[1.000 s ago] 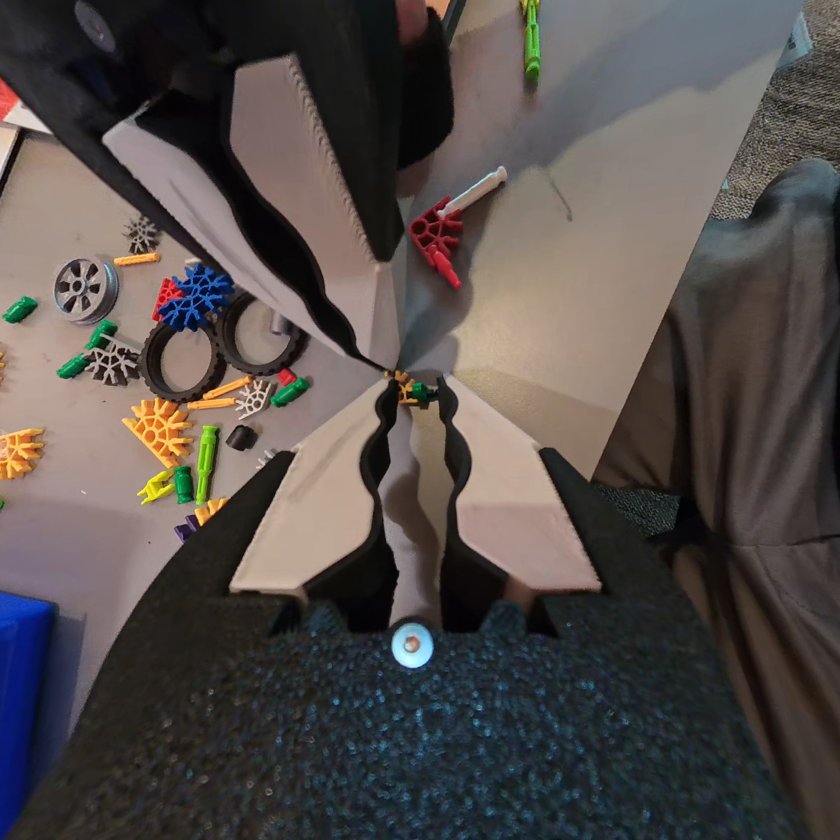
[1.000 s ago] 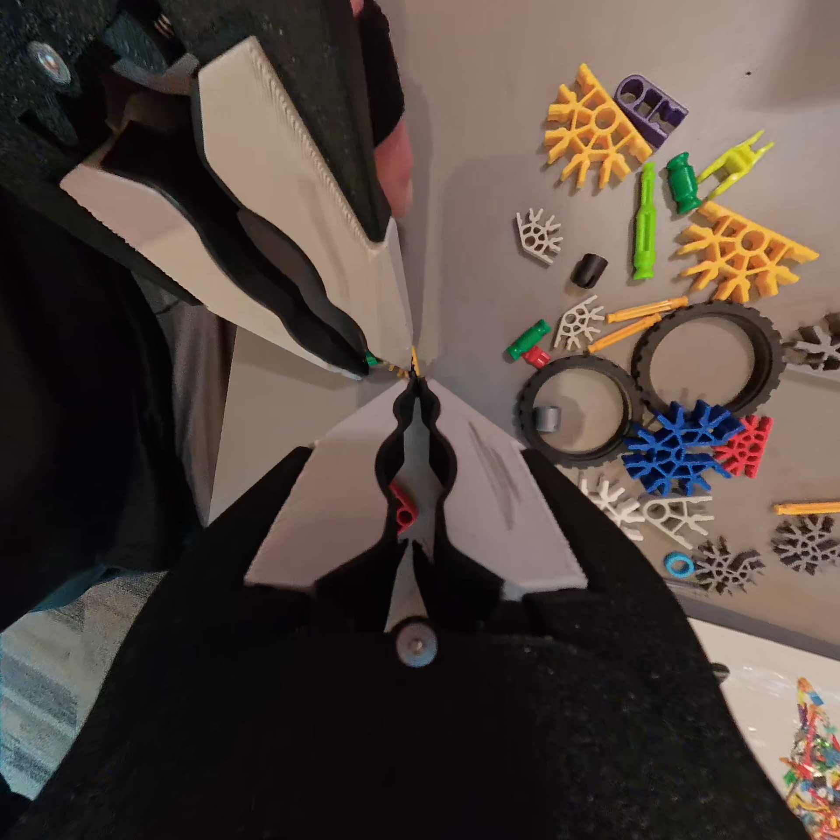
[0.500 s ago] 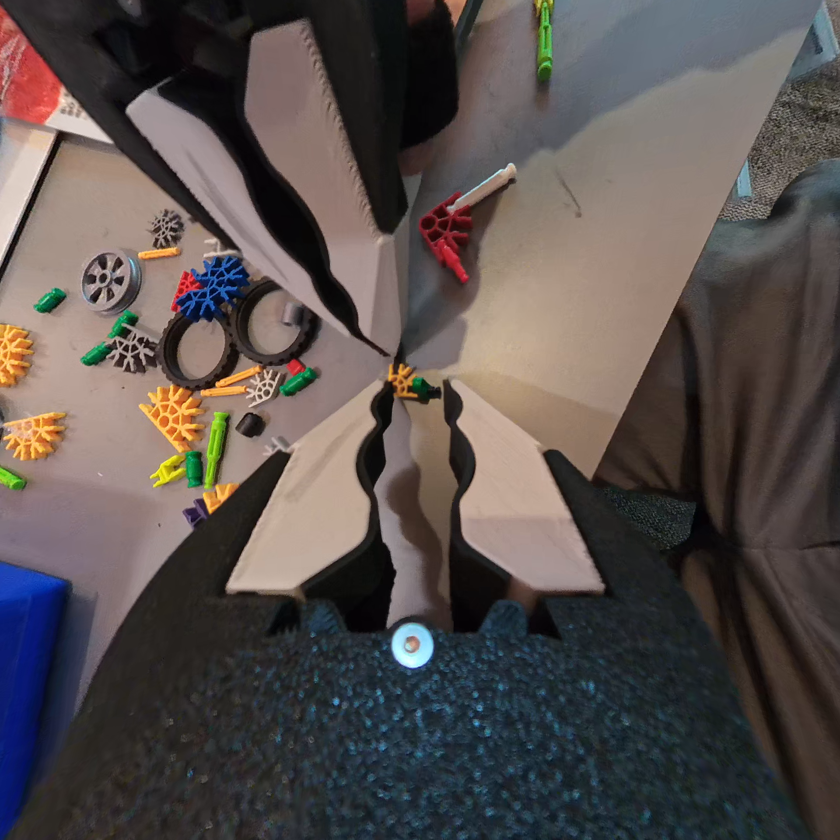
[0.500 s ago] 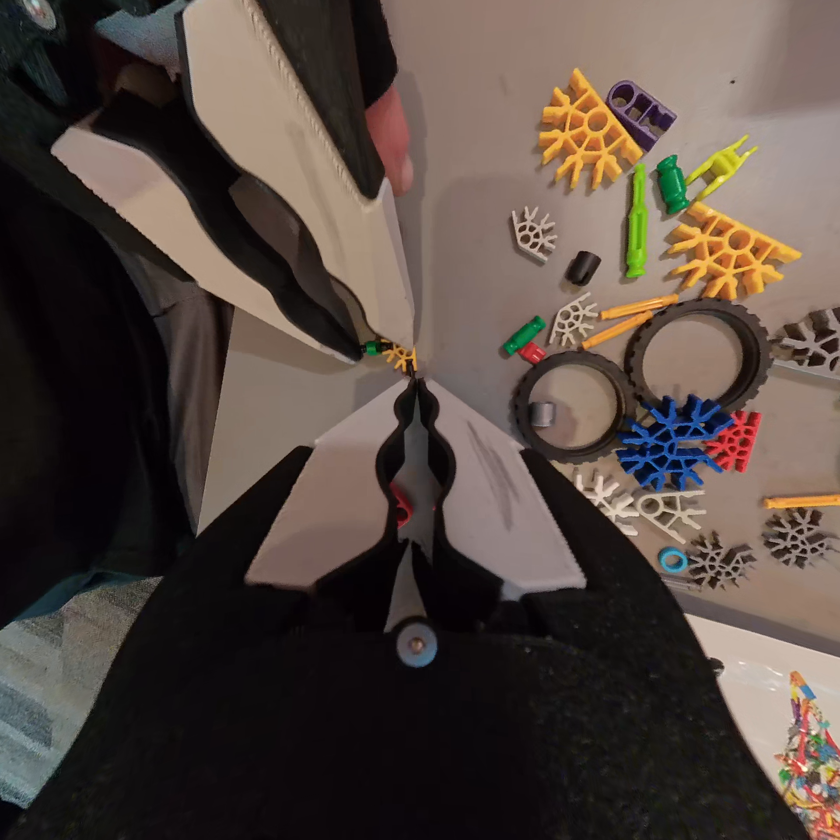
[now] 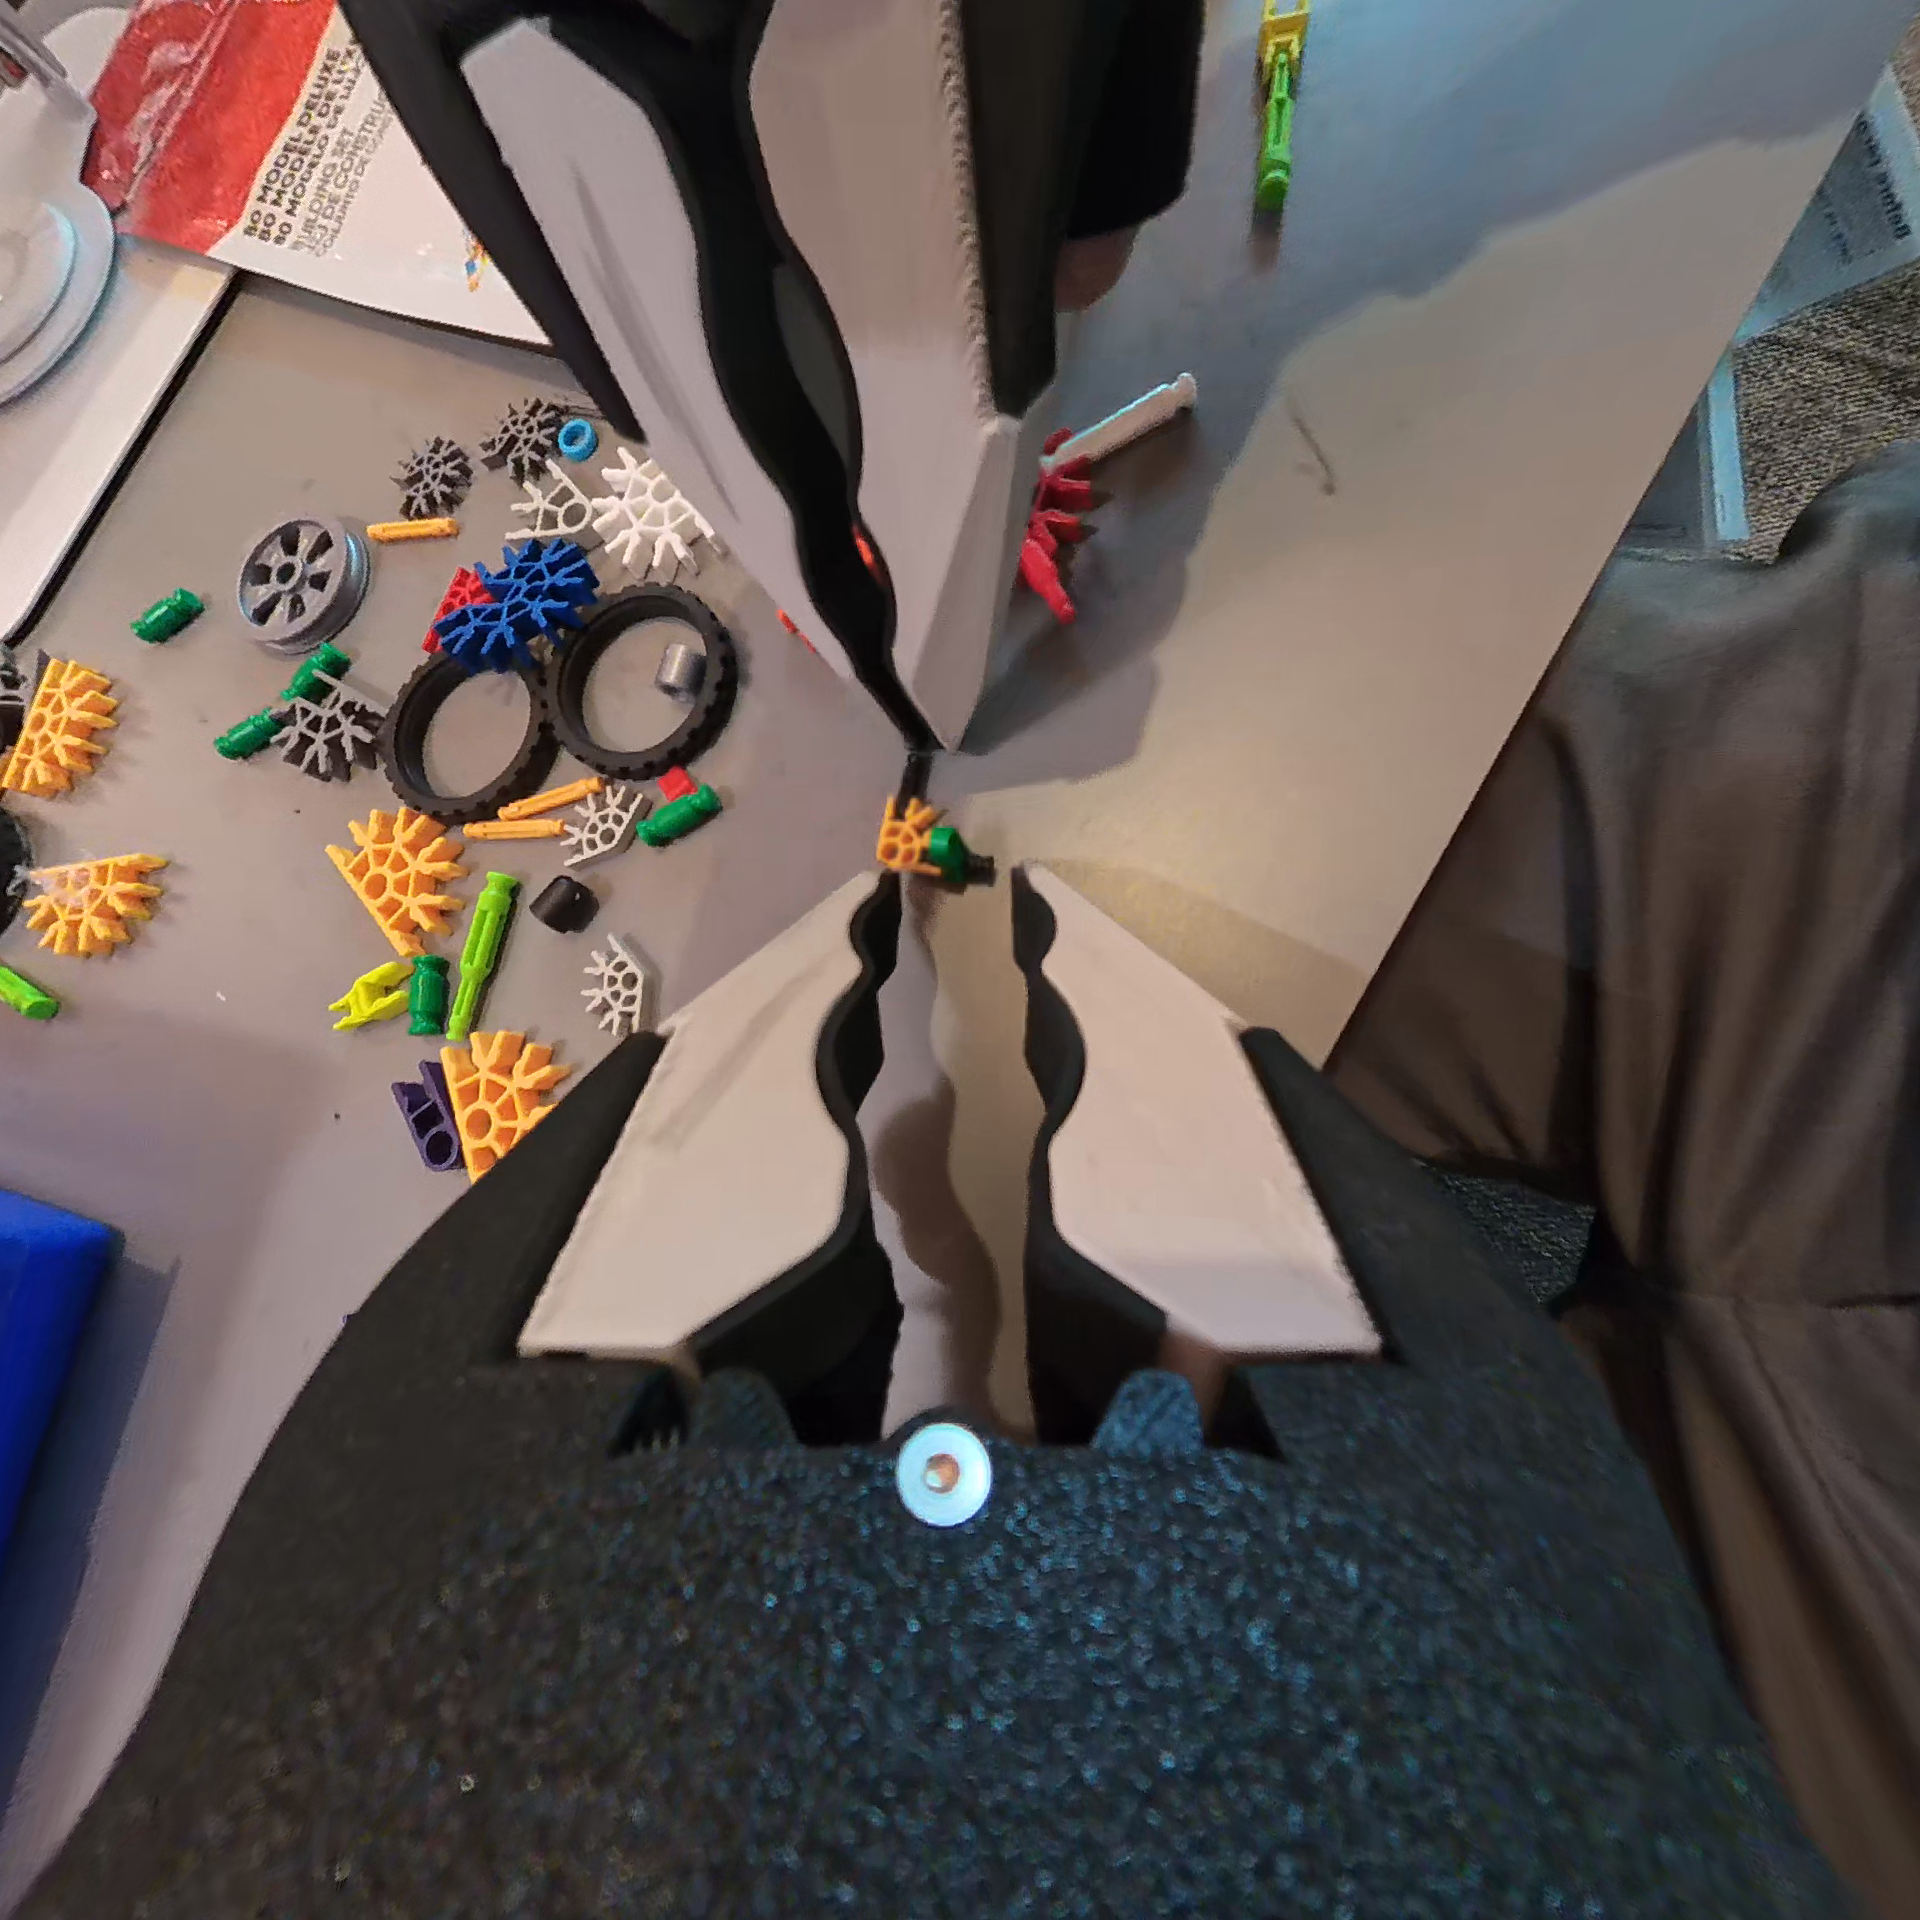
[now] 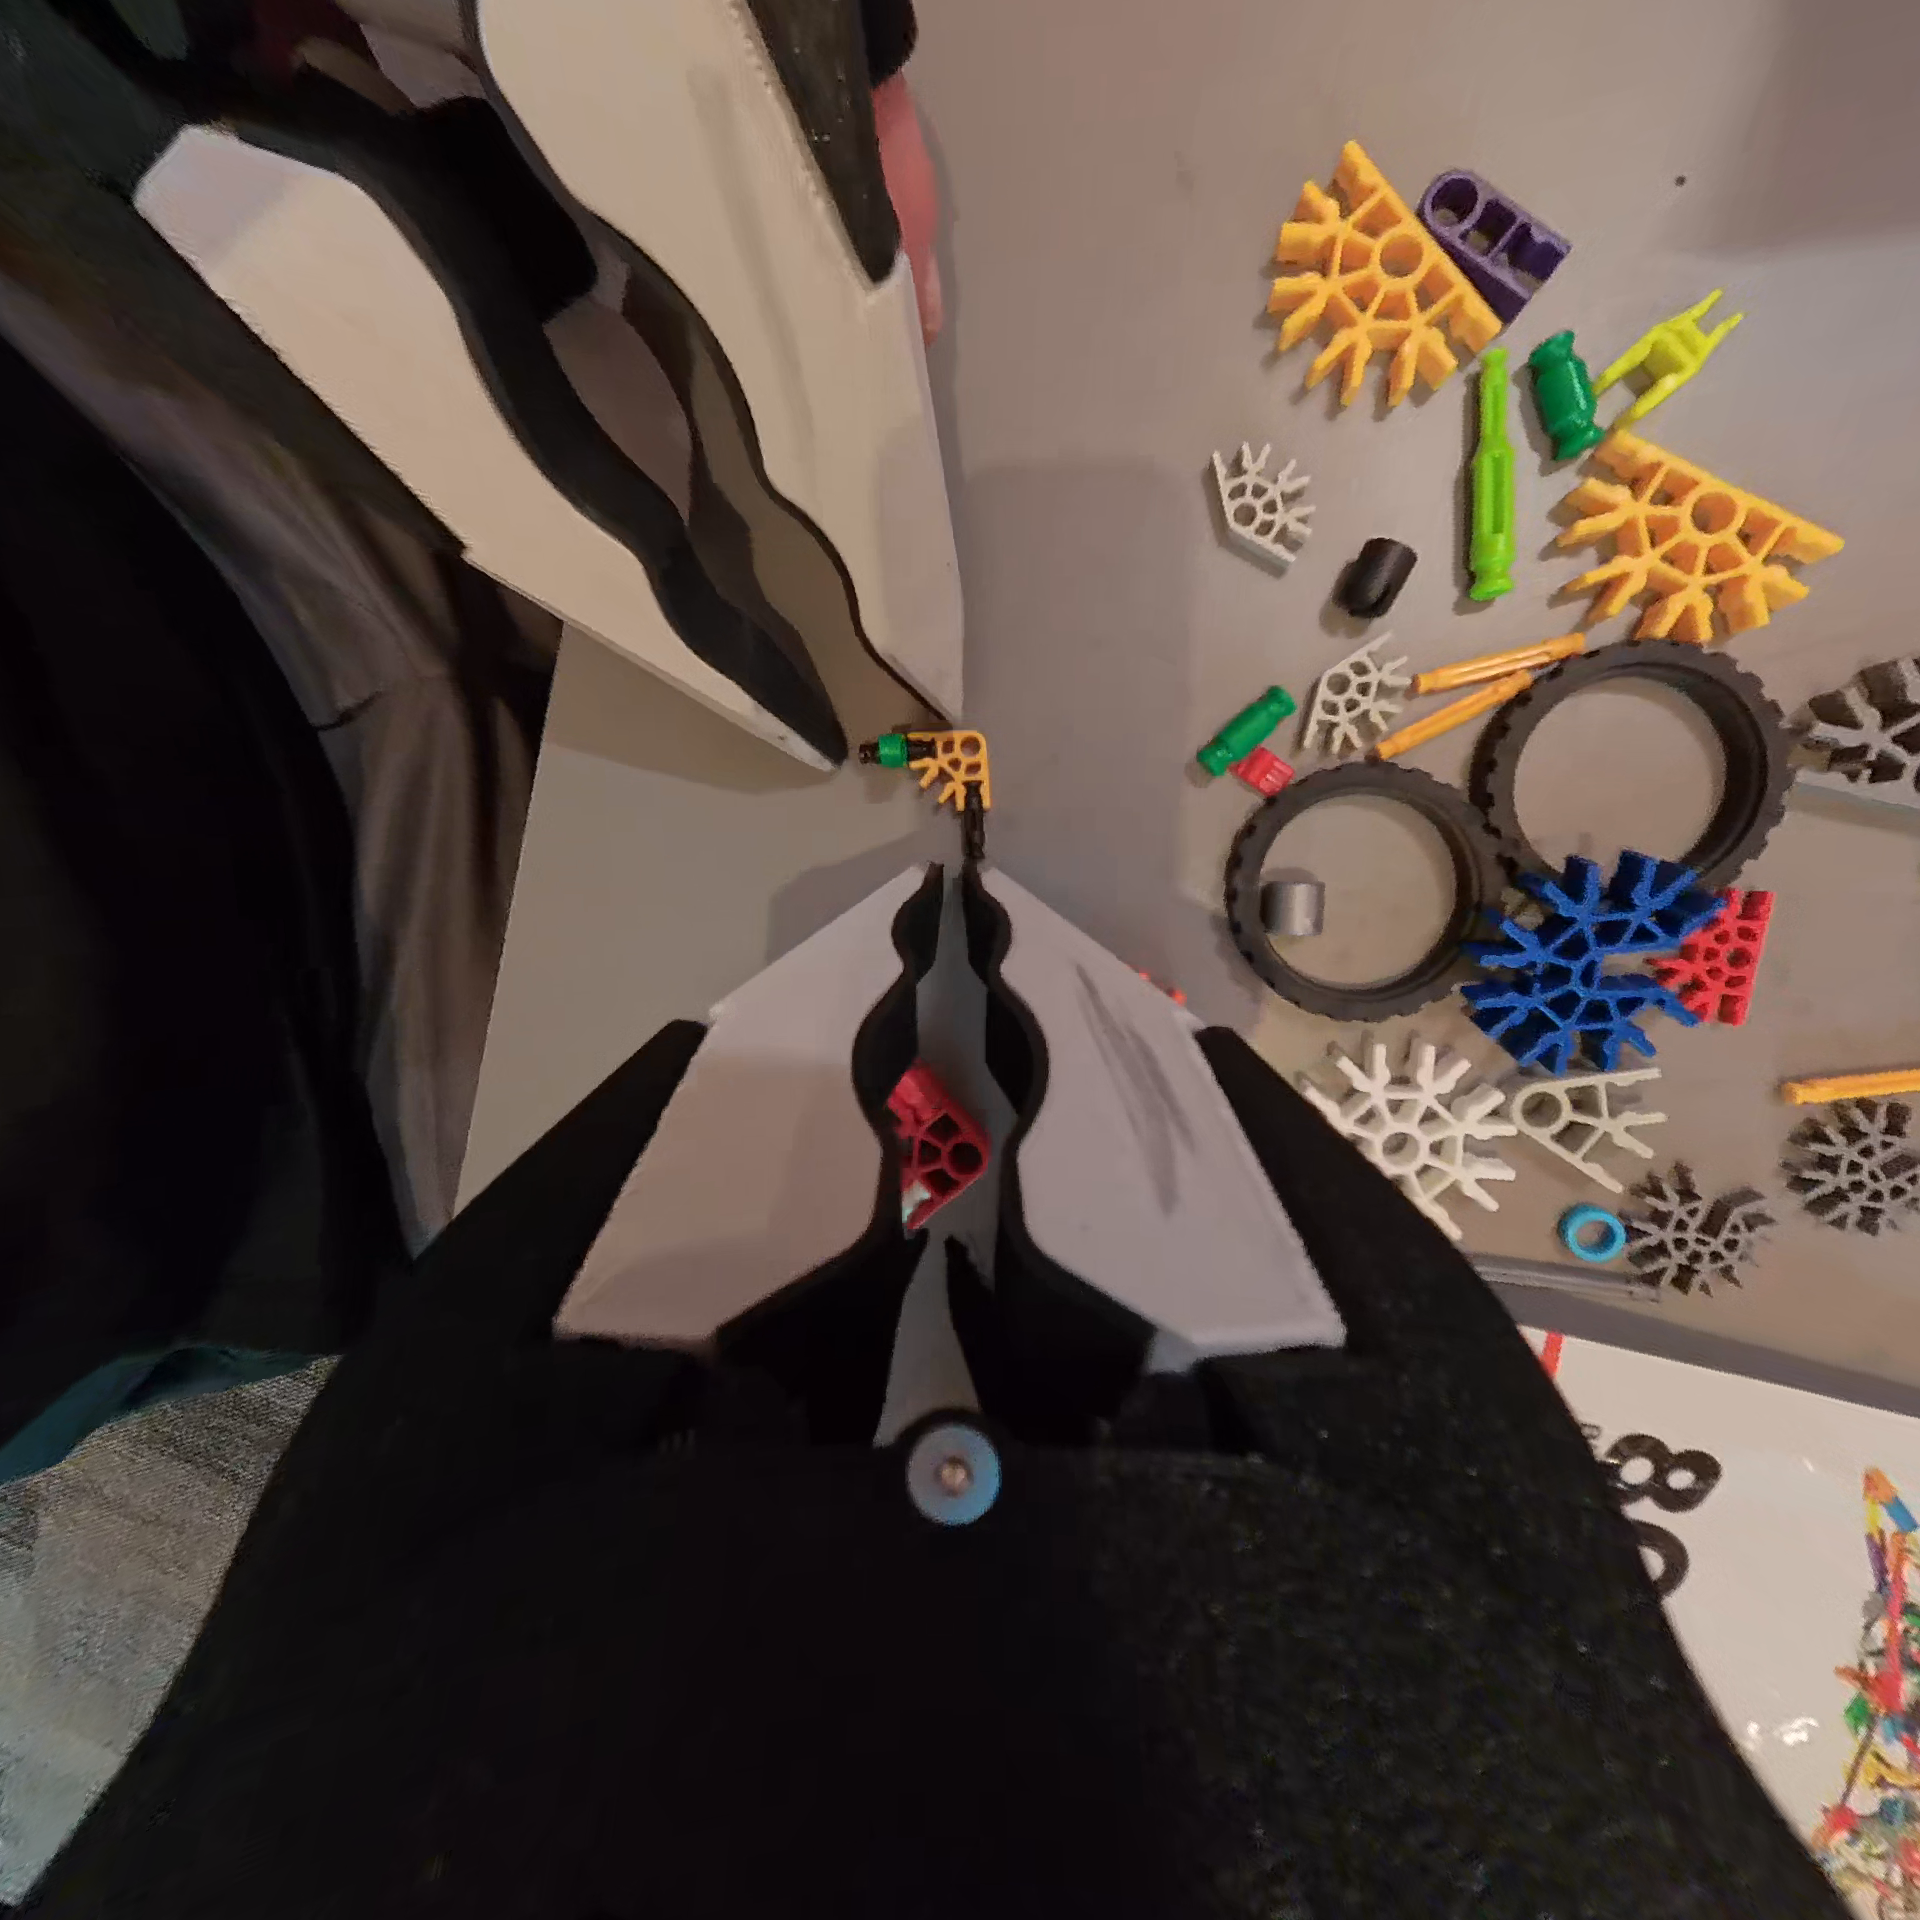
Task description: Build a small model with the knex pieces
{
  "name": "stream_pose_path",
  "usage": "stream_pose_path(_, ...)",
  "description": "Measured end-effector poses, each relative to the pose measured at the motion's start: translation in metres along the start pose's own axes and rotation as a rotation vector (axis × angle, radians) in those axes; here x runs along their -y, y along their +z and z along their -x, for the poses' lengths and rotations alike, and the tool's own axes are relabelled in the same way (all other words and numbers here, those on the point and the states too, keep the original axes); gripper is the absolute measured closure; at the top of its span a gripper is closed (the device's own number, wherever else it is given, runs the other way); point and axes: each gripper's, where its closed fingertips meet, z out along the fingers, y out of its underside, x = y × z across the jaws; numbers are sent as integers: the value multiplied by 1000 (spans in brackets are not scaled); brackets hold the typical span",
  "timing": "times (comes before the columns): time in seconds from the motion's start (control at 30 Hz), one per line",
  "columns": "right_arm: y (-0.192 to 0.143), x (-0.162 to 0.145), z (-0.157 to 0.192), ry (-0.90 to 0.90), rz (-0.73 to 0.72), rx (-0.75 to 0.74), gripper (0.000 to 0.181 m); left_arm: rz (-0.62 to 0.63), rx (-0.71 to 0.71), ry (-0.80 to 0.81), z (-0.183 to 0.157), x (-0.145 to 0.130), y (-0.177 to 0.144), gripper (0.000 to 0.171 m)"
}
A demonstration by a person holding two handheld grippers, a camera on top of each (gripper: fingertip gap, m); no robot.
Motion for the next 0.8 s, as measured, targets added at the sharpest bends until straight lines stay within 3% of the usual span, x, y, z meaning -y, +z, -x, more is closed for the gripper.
stream_pose_path(0.4,-5,4,-5,-28,-32,-102,177,0,35,-43,0,-3,-1,160)
stream_pose_path(0.8,1,7,10,-35,-52,-44,177,10,50,-87,7,-7,-2,163)
